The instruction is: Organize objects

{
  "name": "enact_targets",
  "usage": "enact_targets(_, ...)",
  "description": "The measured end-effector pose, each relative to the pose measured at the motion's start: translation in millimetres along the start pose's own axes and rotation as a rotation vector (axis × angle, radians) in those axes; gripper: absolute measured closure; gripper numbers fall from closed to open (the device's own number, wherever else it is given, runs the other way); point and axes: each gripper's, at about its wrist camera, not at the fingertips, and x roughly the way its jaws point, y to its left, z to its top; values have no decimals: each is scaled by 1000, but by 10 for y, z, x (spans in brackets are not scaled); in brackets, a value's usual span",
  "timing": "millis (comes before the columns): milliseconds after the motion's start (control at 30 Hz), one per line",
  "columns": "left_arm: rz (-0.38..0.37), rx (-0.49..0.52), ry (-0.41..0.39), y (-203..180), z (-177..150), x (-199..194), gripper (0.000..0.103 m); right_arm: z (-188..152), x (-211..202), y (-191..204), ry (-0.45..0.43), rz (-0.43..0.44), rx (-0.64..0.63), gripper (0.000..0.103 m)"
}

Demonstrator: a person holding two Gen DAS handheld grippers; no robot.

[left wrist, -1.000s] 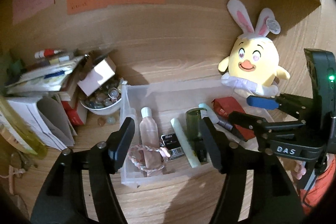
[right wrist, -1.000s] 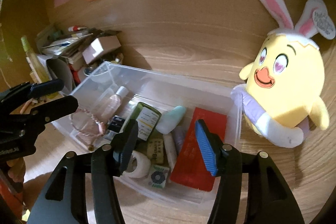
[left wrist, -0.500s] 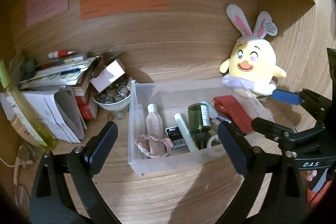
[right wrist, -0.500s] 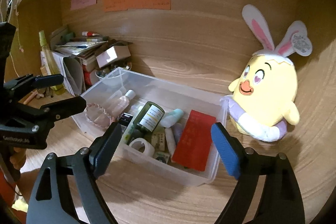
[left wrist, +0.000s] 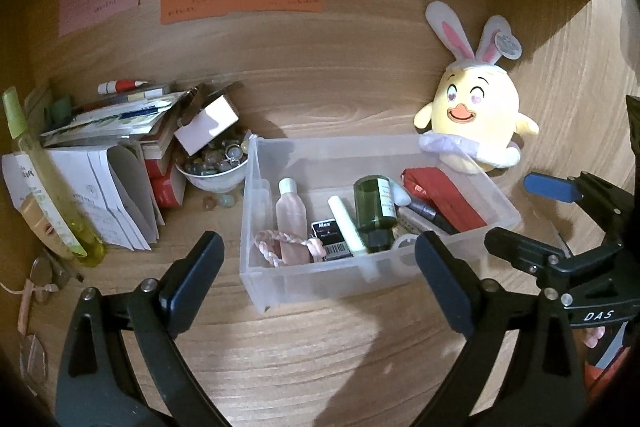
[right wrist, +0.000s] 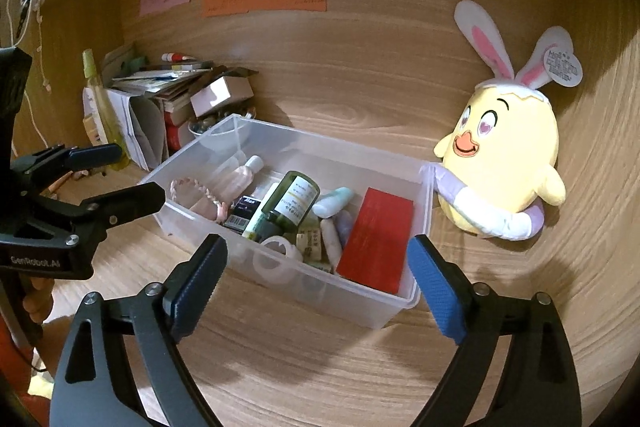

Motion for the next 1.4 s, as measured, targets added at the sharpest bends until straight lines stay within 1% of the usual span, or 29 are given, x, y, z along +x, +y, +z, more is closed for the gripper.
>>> enact_targets(100, -3, -2, 3, -2, -18, -9, 6, -9, 8, -3, 6, -8, -1, 13)
enact_targets(533, -16, -11, 8, -4, -80, -24, 6, -32, -58, 19, 3, 6, 9, 12)
enact_targets(1033, -19, -16, 30, 19, -160, -8, 6, -66, -60, 72, 11, 19, 6, 12)
enact_targets(1400, -12, -10, 25, 9, -162, -4, 6, -77, -45, 85, 16, 26, 2, 12)
